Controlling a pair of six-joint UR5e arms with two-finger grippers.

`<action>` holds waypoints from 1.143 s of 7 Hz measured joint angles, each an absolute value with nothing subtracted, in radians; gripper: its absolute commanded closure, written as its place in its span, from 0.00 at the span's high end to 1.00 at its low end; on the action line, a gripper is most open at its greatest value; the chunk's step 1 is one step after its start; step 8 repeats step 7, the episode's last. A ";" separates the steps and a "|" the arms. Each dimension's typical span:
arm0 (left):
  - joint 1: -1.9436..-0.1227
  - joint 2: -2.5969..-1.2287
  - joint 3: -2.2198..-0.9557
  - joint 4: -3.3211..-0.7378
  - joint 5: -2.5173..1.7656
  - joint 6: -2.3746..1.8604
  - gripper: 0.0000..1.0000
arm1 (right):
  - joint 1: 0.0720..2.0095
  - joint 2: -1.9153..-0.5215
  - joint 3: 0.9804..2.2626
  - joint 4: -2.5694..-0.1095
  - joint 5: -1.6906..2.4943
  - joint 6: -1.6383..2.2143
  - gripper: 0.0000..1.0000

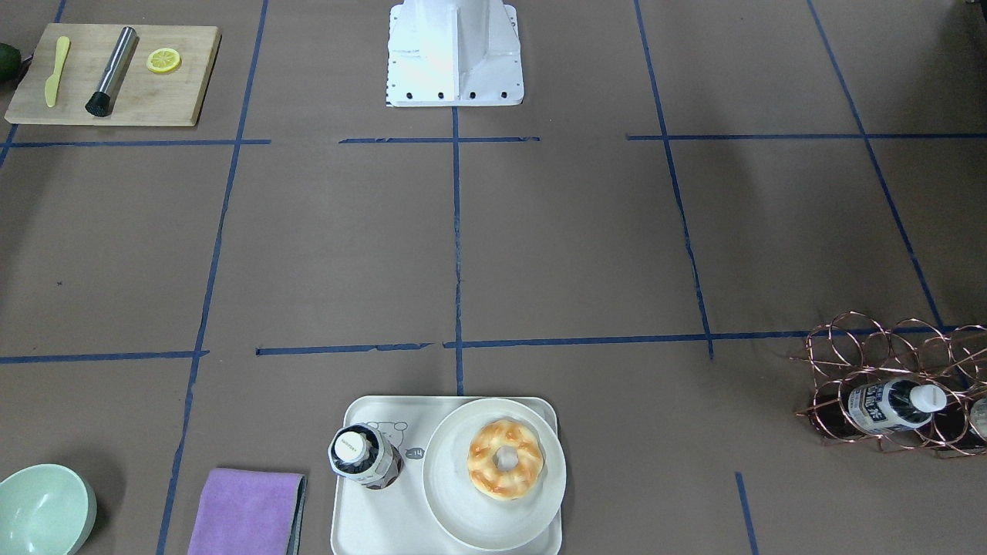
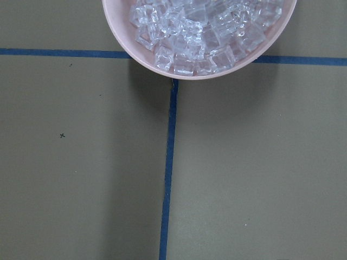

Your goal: Place tea on tray

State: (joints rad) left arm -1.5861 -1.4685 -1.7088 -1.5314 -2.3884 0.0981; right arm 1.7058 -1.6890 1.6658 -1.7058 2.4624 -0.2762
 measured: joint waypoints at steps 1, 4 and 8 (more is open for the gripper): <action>-1.586 -1.470 -1.708 -1.531 -2.388 0.098 1.00 | 1.707 -1.687 1.666 -1.706 2.463 -0.276 1.00; -1.586 -1.479 -1.708 -1.531 -2.388 0.096 1.00 | 1.707 -1.682 1.666 -1.706 2.462 -0.276 1.00; -1.586 -1.482 -1.707 -1.531 -2.388 0.096 1.00 | 1.707 -1.680 1.666 -1.704 2.463 -0.276 1.00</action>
